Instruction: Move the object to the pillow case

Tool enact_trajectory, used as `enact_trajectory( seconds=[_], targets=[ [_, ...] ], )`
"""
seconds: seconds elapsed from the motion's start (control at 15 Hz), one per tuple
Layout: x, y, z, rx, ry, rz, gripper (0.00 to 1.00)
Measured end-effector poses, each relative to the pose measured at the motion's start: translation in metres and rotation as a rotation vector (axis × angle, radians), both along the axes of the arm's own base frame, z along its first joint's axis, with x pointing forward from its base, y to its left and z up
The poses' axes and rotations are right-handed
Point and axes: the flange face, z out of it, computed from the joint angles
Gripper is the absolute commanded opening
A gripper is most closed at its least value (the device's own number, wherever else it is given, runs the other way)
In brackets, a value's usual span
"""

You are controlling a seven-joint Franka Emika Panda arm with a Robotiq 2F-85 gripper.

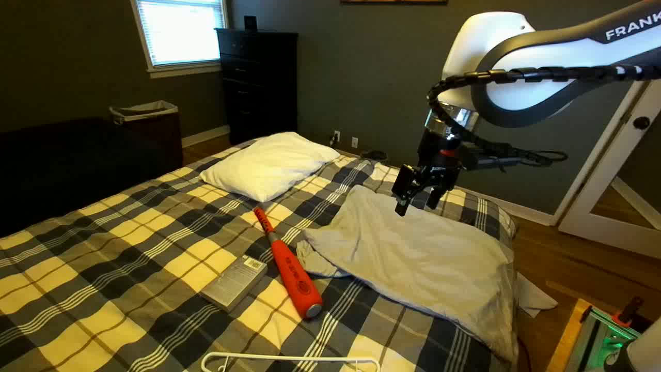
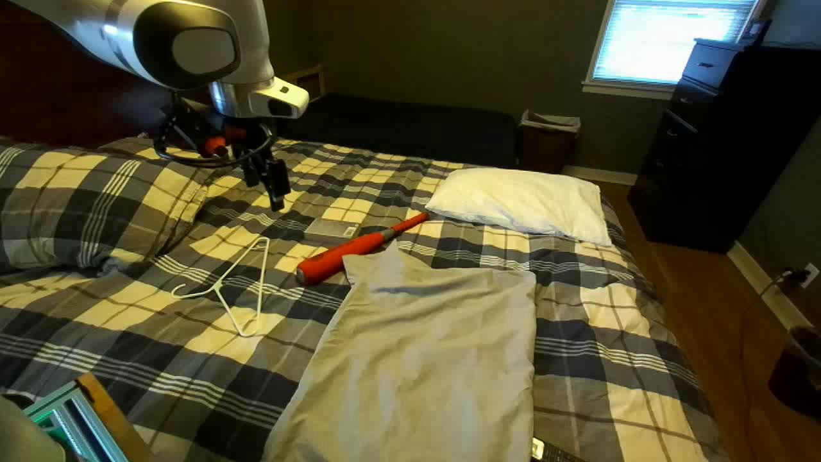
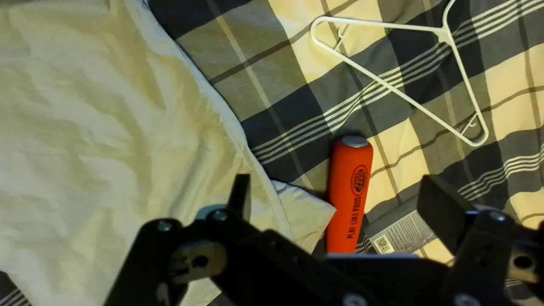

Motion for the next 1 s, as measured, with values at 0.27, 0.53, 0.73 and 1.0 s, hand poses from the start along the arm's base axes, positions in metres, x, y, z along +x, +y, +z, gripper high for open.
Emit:
enact_trajectory(
  seconds=[0.27,0.53,0.73,1.0],
  targets=[
    [0.000,0.000,0.000,0.000,0.000,0.000,1.00],
    [0.000,0.000,0.000,0.000,0.000,0.000,1.00],
    [0.013,0.001,0.001,-0.010,-0.052,-0.062,1.00],
    [0.065,0.006,-0.035,-0.092,-0.090,-0.179,1.00]
  ],
)
